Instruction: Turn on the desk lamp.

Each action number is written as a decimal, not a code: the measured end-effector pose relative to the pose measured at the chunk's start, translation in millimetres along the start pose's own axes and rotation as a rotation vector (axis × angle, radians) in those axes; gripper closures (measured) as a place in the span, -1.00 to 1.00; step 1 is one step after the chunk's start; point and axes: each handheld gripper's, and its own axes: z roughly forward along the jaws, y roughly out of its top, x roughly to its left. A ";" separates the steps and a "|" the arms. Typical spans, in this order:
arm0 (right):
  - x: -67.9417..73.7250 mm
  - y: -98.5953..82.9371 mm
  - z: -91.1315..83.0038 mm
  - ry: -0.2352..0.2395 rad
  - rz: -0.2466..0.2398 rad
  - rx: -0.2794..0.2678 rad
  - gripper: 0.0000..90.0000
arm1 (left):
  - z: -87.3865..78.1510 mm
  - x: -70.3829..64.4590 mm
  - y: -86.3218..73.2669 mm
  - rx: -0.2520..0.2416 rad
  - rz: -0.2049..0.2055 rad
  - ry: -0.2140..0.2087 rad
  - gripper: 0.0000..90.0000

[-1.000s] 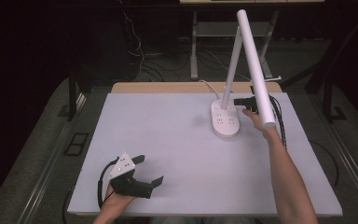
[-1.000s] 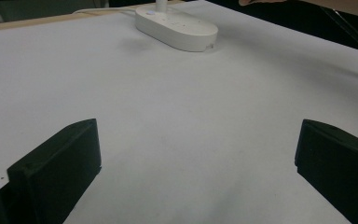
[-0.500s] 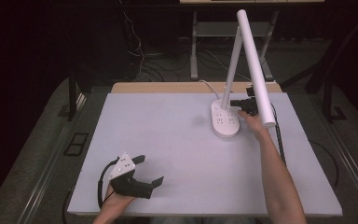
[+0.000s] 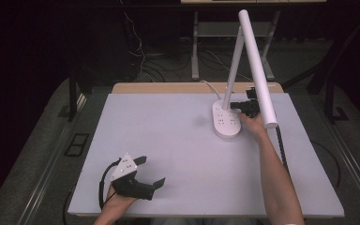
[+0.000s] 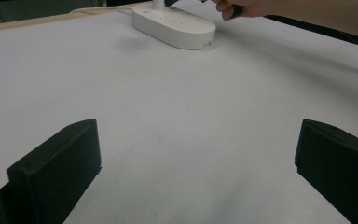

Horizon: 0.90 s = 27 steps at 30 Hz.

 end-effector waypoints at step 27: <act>1.9 1.8 -5.8 -0.008 -0.013 0.012 0.99 | 0.1 0.4 0.0 -0.001 -0.004 -0.002 -1.00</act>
